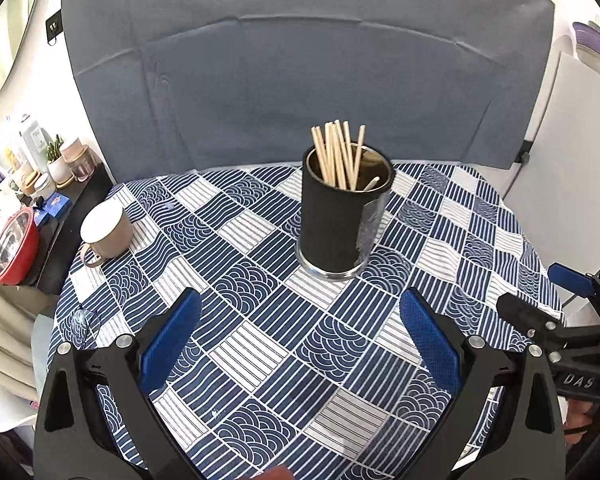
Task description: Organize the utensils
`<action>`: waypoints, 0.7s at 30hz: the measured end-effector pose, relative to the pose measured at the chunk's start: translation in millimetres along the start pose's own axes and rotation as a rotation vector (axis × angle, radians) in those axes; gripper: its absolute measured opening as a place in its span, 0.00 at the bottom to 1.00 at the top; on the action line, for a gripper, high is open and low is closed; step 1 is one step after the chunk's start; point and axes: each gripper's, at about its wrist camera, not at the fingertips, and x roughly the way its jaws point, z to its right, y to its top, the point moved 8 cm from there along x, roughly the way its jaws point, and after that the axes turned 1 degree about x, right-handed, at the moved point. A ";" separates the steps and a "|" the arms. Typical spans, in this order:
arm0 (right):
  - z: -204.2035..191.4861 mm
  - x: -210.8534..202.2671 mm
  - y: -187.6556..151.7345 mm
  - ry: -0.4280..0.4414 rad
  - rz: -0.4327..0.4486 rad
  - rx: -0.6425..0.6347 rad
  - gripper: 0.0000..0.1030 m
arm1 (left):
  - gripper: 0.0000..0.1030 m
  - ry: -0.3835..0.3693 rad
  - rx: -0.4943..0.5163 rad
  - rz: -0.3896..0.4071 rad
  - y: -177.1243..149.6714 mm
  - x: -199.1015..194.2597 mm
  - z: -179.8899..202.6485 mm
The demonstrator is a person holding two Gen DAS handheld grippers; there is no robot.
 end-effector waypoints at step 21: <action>2.5 -27.2 -7.1 0.010 0.035 0.021 0.92 | 0.94 -0.003 0.007 0.011 -15.3 -33.5 16.0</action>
